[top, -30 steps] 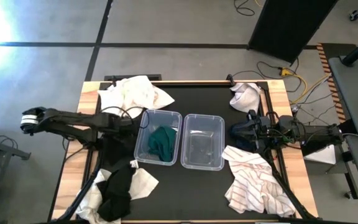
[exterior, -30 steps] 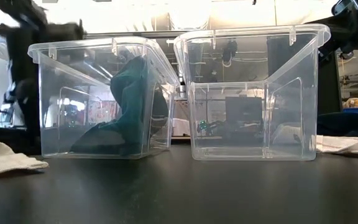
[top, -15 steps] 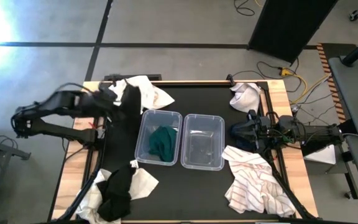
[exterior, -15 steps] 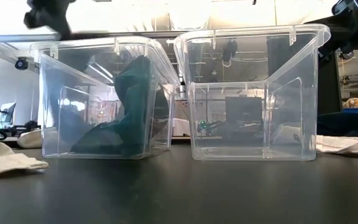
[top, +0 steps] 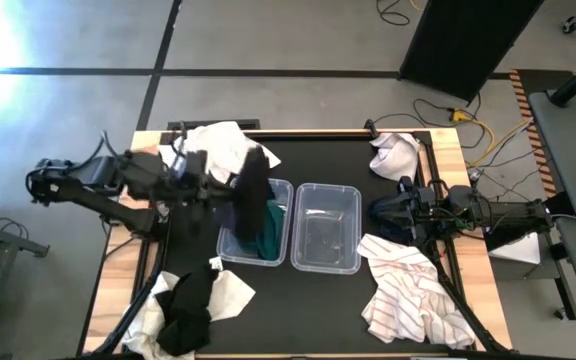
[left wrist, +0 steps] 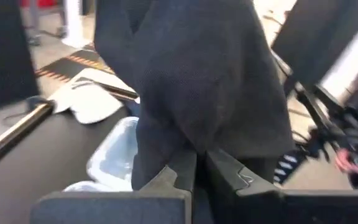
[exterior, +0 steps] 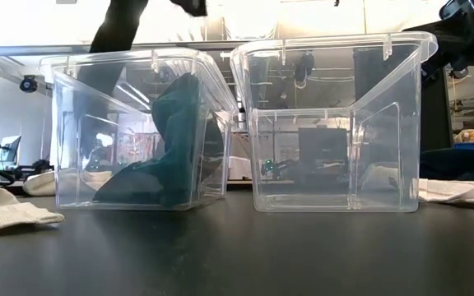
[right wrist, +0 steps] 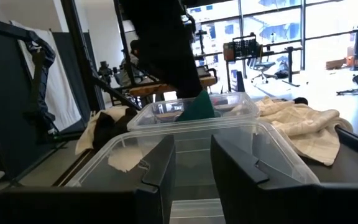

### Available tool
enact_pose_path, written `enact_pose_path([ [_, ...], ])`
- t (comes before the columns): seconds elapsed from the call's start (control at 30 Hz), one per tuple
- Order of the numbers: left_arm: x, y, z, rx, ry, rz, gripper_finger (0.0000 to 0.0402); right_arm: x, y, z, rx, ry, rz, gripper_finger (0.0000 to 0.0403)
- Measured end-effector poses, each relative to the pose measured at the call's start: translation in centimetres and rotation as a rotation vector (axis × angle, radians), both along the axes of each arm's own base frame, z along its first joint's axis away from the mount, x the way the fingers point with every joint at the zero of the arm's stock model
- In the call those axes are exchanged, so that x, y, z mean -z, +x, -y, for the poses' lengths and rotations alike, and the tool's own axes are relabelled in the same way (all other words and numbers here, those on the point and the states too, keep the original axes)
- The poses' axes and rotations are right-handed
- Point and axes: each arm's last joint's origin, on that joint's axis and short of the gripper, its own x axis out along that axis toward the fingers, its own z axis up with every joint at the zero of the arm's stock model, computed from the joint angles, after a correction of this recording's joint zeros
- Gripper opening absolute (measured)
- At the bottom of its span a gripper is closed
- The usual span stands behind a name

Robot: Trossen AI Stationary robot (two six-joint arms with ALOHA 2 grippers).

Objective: Sort towels by color in basket
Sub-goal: Put the top black towel into the left transparent bin

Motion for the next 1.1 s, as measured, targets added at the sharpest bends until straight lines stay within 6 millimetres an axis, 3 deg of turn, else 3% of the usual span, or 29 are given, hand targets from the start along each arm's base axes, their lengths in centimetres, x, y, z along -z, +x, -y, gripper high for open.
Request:
enact_pose_path([
  [0.17,-0.5,1.0,1.8,0.035,0.025,0.01,0.0,0.0,0.0,0.0,0.0,0.003,-0.001,0.0078],
  [0.47,-5.8,2.3,2.4,0.034,0.184,0.159,0.0,0.0,0.0,0.0,0.001,-0.005,0.0,0.0062],
  [0.9,-2.2,5.6,3.1,-0.072,0.162,-0.136,0.0,0.1,0.0,0.0,0.0,-0.005,-0.008,0.0082],
  [1.1,-0.6,5.8,3.1,-0.119,0.155,-0.239,0.0,0.1,0.0,0.0,-0.001,0.009,-0.009,0.0093],
])
